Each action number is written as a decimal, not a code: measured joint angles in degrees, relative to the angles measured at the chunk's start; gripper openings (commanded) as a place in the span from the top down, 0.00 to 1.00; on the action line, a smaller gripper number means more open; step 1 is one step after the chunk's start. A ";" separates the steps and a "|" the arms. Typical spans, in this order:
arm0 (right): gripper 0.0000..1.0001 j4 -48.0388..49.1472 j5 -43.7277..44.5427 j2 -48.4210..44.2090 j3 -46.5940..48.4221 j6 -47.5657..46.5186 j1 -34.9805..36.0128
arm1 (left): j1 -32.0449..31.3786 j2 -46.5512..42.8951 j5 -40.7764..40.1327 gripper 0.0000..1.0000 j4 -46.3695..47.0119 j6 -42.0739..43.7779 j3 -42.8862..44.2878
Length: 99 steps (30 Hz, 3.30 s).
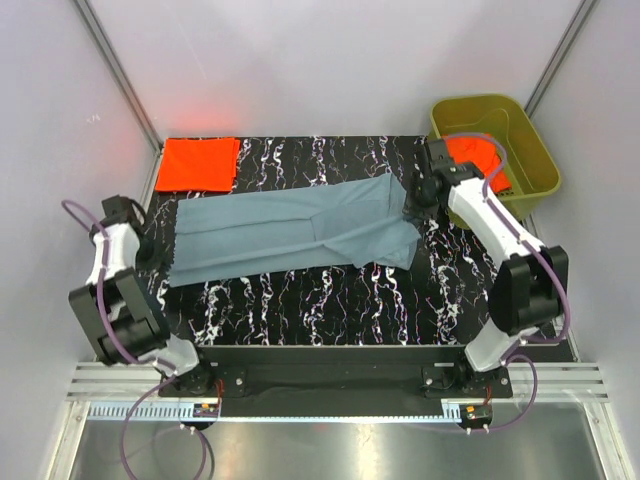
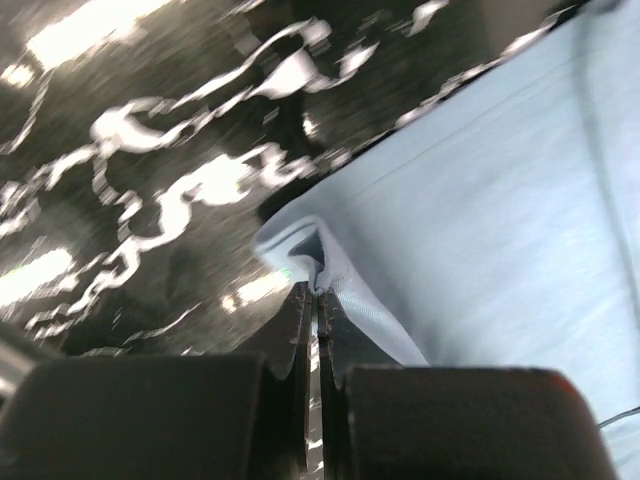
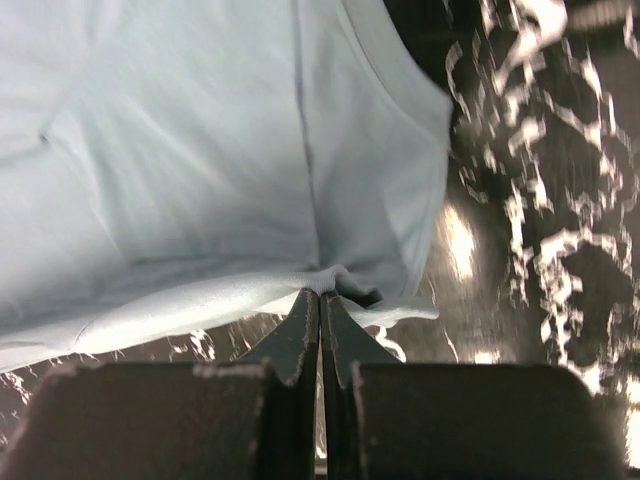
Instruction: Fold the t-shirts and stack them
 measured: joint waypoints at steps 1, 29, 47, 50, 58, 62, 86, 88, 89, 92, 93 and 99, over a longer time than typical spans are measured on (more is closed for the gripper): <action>1.00 -0.02 -0.02 1.09 1.53 -0.48 -0.04 | -0.42 1.29 0.00 1.00 0.33 0.15 1.05; 1.00 0.39 -5.33 23.93 23.69 -5.22 -4.09 | -6.64 22.08 -1.03 1.00 0.46 2.12 19.19; 0.86 -0.35 -6.97 31.28 29.49 -6.12 -4.13 | -6.64 26.99 -1.03 0.67 -0.02 3.69 25.03; 0.70 -1.18 -5.42 36.61 36.96 -7.50 -4.17 | -6.64 28.02 -2.03 0.51 0.13 5.88 27.80; 0.37 -6.36 -1.70 42.51 51.78 -9.20 -4.22 | -8.22 16.35 -5.79 0.40 0.74 10.19 23.71; 0.38 -6.84 -3.91 36.72 45.66 -8.57 -2.29 | -9.51 6.99 -3.69 0.49 2.71 10.60 16.92; 0.80 9.20 -10.14 35.08 25.62 -0.90 20.90 | -2.78 13.00 9.94 0.67 11.04 8.00 -2.27; 0.79 9.42 -9.14 36.72 26.32 -0.92 20.92 | -2.19 12.96 10.38 0.67 11.15 8.00 -2.40; 0.79 9.51 -8.76 37.59 26.75 -0.94 20.94 | -1.95 12.94 10.43 0.67 11.15 8.00 -2.40; 0.76 9.62 -7.91 39.71 28.24 -1.11 20.94 | -1.42 12.94 10.49 0.67 11.15 8.02 -2.40; 0.76 9.62 -7.43 40.39 29.00 -1.18 20.96 | -1.36 12.94 10.49 0.66 11.15 8.02 -2.40; 0.70 9.49 -5.40 44.02 36.00 -2.75 20.96 | -1.01 12.94 10.45 0.67 11.13 8.33 -2.40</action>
